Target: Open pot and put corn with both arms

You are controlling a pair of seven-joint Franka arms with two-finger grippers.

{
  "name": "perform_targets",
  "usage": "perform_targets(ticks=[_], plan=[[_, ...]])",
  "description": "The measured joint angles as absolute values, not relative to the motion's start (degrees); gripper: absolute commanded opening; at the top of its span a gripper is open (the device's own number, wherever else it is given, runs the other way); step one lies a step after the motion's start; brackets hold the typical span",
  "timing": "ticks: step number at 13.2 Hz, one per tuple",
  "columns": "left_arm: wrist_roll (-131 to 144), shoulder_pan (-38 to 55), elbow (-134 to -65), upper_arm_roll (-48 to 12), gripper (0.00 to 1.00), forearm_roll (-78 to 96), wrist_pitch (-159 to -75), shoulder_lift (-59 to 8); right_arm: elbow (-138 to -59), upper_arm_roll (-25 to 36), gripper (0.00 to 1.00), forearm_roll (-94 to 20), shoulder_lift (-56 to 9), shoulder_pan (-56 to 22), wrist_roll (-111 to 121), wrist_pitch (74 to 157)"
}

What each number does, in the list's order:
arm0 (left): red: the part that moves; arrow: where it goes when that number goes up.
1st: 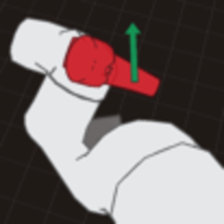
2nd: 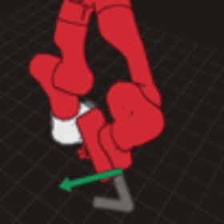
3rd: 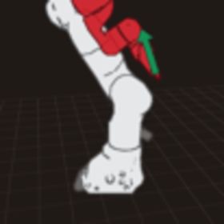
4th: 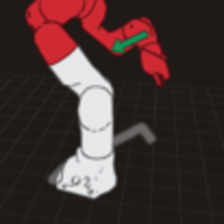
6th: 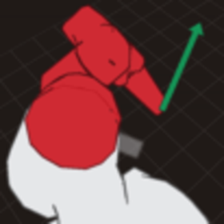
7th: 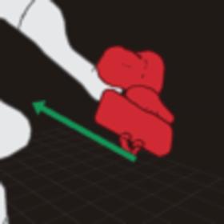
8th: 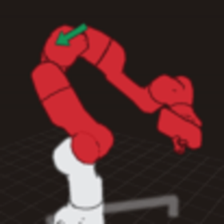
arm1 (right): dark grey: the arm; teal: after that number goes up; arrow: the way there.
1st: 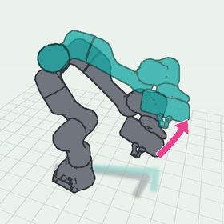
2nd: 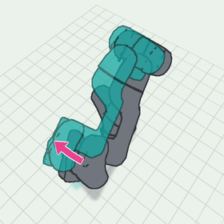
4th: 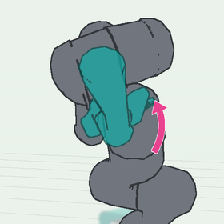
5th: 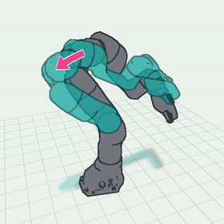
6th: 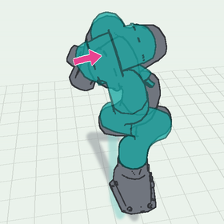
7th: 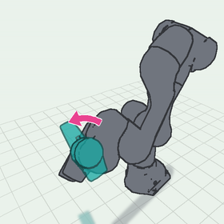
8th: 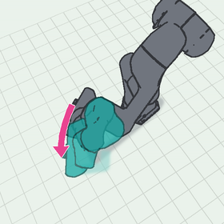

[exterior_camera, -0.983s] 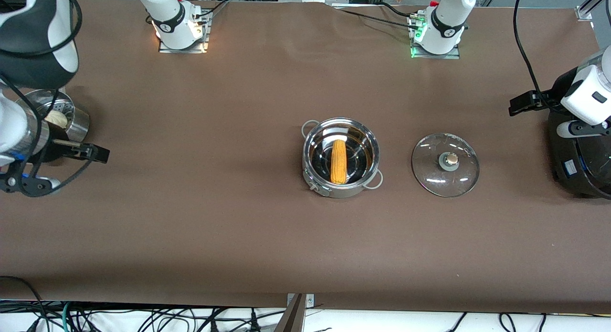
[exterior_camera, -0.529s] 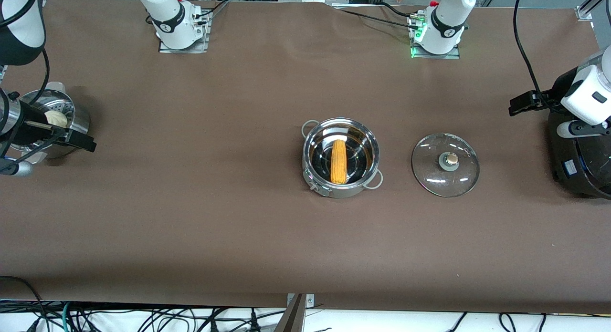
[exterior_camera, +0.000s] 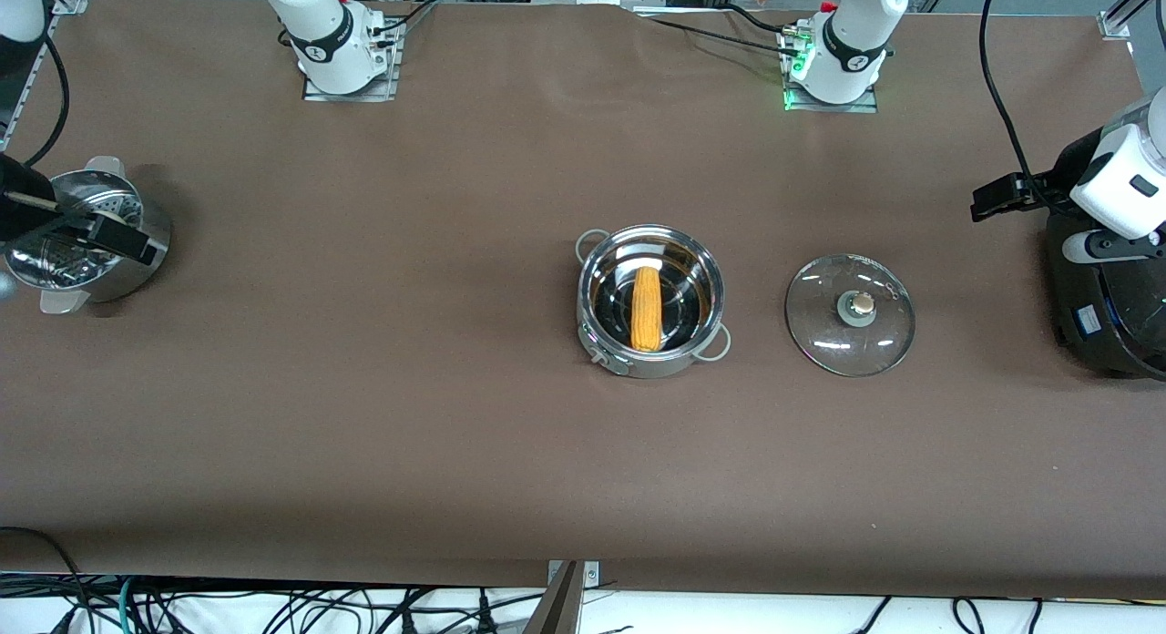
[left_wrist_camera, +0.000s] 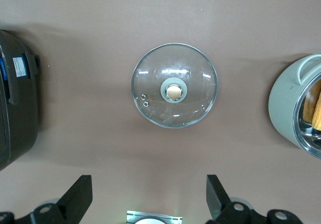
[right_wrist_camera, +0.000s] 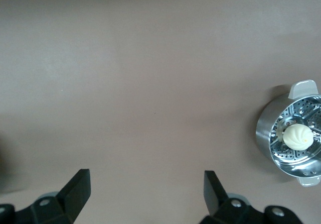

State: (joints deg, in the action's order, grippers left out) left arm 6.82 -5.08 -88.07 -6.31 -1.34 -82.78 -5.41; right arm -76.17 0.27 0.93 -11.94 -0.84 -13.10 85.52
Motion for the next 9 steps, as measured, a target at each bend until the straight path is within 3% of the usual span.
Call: perform_targets(ticks=[9], plan=[[6.8, -5.1, -88.2, -6.3, 1.00, 1.9, -82.5, -5.7, -83.8, 1.2, 1.00, 0.9, -7.4, -0.7, -6.2, 86.1]])
